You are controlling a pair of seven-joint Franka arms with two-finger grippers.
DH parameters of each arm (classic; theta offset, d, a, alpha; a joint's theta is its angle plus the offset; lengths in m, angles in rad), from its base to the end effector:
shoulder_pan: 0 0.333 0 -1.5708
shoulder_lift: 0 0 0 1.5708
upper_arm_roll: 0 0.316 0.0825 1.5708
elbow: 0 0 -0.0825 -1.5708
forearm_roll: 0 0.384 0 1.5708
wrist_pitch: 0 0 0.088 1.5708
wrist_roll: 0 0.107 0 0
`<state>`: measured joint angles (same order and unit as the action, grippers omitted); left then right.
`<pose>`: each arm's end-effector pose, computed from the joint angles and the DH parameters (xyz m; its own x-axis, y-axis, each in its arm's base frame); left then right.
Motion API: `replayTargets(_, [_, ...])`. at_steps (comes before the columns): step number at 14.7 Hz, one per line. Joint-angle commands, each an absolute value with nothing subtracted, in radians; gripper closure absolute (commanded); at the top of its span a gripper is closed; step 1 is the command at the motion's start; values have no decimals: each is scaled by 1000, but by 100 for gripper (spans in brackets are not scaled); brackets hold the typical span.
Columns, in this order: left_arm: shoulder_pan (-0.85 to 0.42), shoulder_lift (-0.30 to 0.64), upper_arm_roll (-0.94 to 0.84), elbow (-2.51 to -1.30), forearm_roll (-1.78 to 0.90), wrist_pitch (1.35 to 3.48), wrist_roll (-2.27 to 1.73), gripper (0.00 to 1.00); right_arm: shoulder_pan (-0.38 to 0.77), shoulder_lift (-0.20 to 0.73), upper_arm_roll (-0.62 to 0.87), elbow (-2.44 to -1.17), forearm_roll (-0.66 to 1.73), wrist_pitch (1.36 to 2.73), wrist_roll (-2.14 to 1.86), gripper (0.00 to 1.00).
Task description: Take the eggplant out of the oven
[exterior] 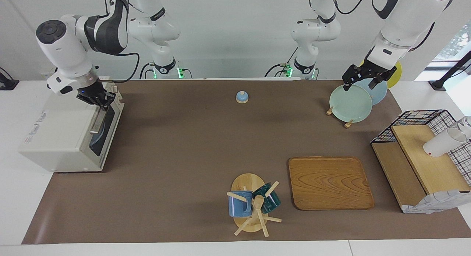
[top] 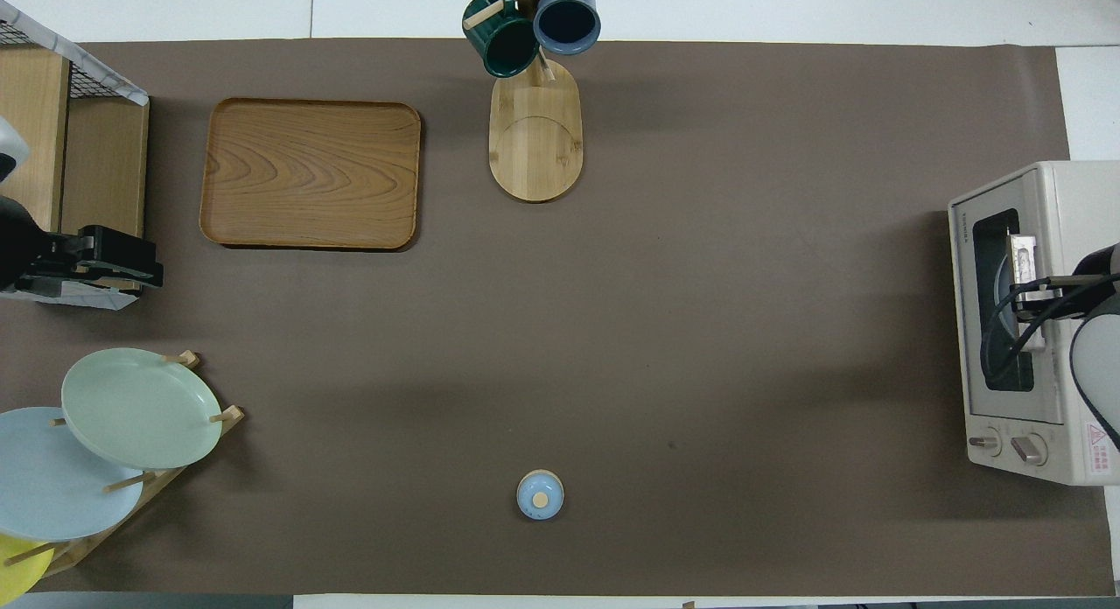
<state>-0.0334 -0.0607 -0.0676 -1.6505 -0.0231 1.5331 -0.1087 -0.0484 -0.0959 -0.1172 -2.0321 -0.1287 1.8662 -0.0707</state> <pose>0.5274 -0.0571 0.6167 0.9983 0.0073 -0.0585 0.0081 -0.9999 0.0127 0.5116 -0.0969 0.4825 0.9952 -0.0561 -0.0799 -0.0477 -0.9935 0.1033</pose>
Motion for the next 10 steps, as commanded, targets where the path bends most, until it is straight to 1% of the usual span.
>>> replayTargets(1, [-21,-75,-75,-1666,-20,1535,-109,0,-93,-107,-112,-2082,-146,1916,-129,100])
replayTargets(4, [-21,-75,-75,-1666,-20,1534,-109,0,-97,-106,-110,-2094,-144,1924,-144,100])
replayTargets(6, [-21,-75,-75,-1666,-20,1536,-109,0,-87,-104,-107,-2127,-138,1995,-111,100])
replayTargets(10, [-21,-75,-75,-1666,-20,1534,-109,0,24,-42,-107,-2135,-108,2078,24,100])
